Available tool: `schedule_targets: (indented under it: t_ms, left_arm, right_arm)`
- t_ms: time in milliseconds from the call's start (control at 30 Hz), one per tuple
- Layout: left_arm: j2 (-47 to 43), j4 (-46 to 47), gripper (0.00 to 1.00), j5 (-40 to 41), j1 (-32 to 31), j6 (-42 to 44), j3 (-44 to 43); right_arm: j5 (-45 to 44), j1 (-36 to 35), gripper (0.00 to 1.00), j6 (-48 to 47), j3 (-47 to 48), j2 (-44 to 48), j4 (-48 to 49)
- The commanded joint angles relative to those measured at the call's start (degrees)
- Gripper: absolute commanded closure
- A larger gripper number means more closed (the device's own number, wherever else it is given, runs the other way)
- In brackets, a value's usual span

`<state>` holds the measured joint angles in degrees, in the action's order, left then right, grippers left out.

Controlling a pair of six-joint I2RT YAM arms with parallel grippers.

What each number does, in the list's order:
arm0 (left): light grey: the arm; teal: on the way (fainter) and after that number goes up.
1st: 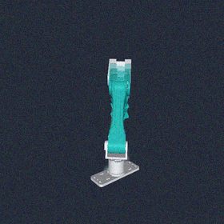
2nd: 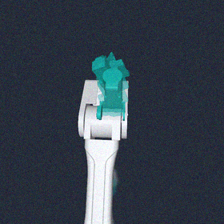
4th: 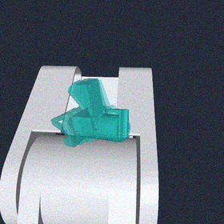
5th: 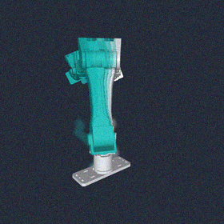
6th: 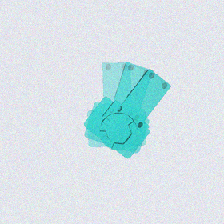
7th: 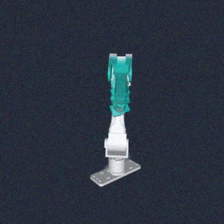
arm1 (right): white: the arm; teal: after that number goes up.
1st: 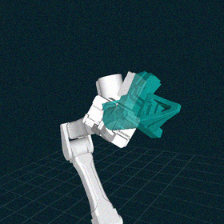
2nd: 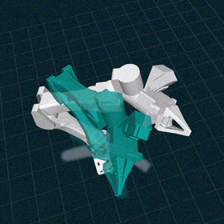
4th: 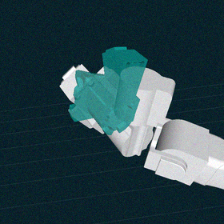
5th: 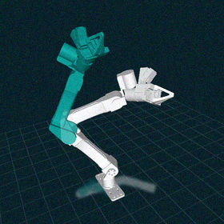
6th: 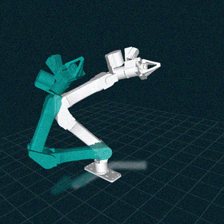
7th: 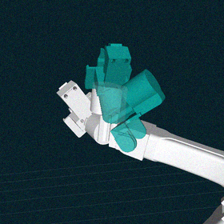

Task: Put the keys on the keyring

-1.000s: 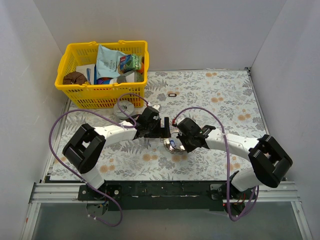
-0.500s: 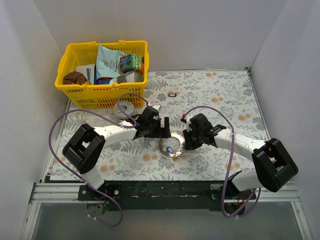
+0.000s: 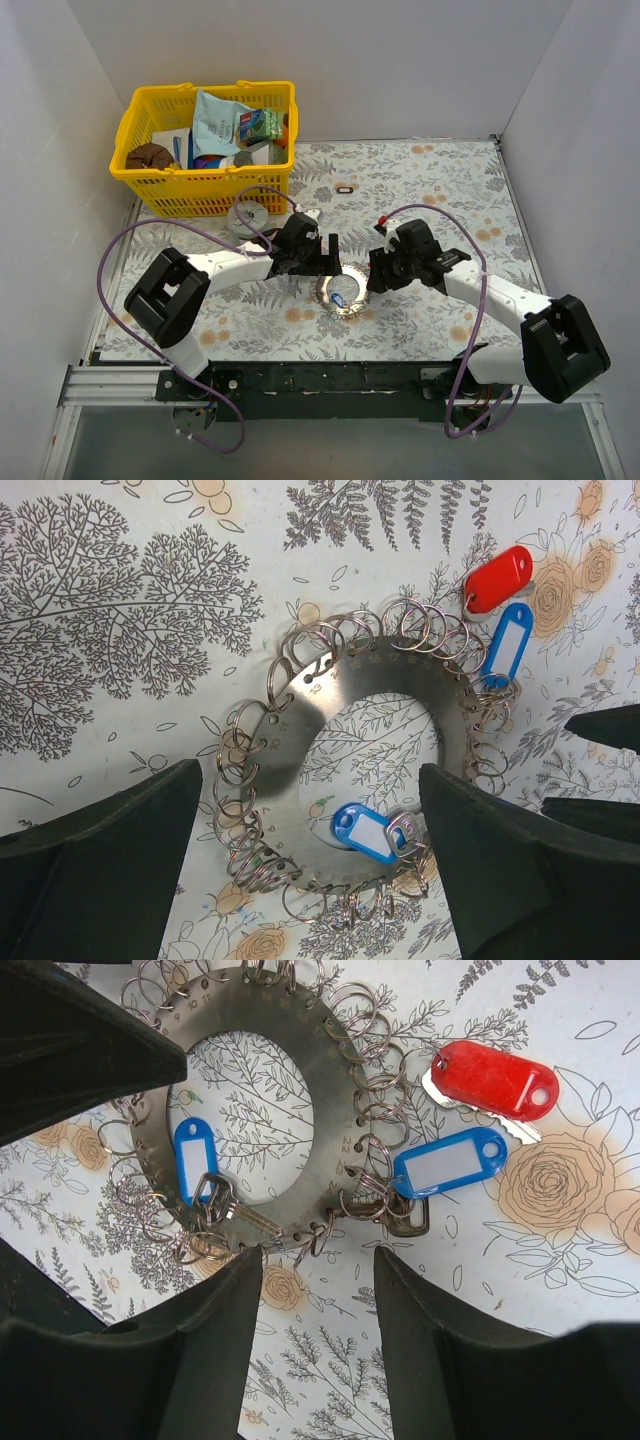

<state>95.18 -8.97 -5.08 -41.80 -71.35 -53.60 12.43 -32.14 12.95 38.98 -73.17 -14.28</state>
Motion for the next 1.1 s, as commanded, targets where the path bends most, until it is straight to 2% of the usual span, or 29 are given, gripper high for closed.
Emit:
schedule_targets:
  t_ms: [0, 233, 500, 600, 700, 833, 1067]
  left_arm:
    - [-2.5, 0.4, 0.1, 0.4, -0.2, 0.4, -0.4]
    - [-2.0, 0.8, 0.1, -0.4, -0.2, 0.5, -0.5]
    - [-3.2, 7.7, 0.15, -8.7, -0.3, 1.0, 2.3]
    - [-3.5, 8.6, 0.17, -10.0, -0.3, 1.0, 2.6]
    - [-4.3, 8.6, 0.17, -10.2, -0.3, 1.3, 3.2]
    - [-3.7, 8.2, 0.17, -7.0, -0.3, 1.8, 2.2]
    - [1.2, -0.5, 0.21, 3.7, -0.9, 4.6, -4.4]
  right_arm:
    - [2.3, 0.4, 0.44, 0.3, -0.1, 1.0, 1.0]
    - [4.5, 0.4, 0.52, 0.3, -0.4, -0.8, 1.7]
    - [5.1, 0.4, 0.6, 0.7, -0.6, -3.3, 1.5]
    - [4.7, 0.3, 0.65, 0.9, -0.4, -4.2, 0.5]
    - [3.9, 0.3, 0.66, 1.0, -0.4, -2.9, 0.3]
    - [3.0, 0.3, 0.66, 1.2, 0.6, -1.9, -0.8]
    - [3.2, 0.3, 0.63, 5.1, -2.4, -1.6, 0.9]
